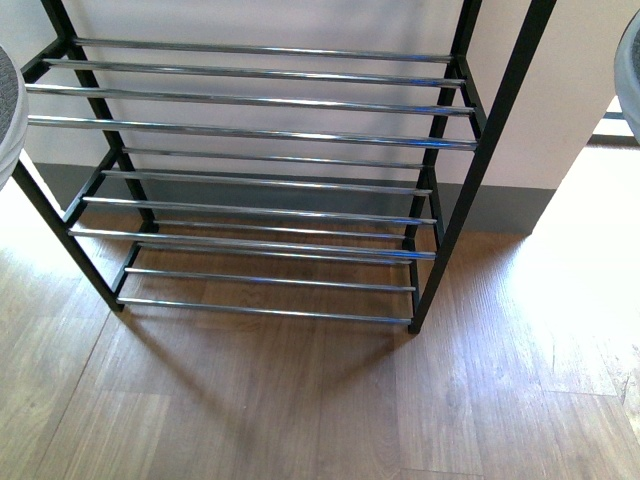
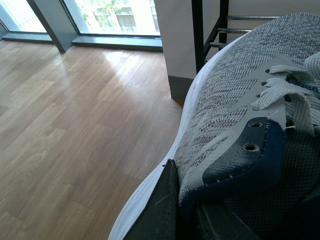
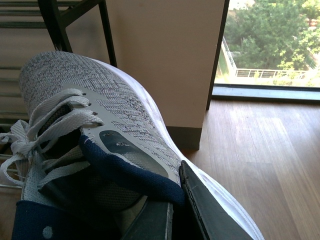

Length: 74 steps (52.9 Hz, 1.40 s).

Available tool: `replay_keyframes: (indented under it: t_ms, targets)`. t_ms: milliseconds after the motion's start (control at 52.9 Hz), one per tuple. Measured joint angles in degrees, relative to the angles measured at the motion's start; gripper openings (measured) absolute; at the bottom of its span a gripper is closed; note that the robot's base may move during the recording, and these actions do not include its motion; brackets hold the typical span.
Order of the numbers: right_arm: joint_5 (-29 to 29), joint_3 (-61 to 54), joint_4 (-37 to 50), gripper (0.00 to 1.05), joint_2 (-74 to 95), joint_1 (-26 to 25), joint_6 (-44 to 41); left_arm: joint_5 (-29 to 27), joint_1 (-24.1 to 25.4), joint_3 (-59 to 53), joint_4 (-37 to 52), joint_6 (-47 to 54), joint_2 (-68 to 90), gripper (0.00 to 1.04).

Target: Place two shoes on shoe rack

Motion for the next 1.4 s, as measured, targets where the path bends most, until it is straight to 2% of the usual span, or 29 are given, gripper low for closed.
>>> replay_keyframes:
  t_ms: [1400]
  targets:
    - [-0.1, 0.0, 0.0, 0.01, 0.0, 0.0, 0.0, 0.0, 0.0, 0.0, 0.0, -0.2, 0.0, 0.02]
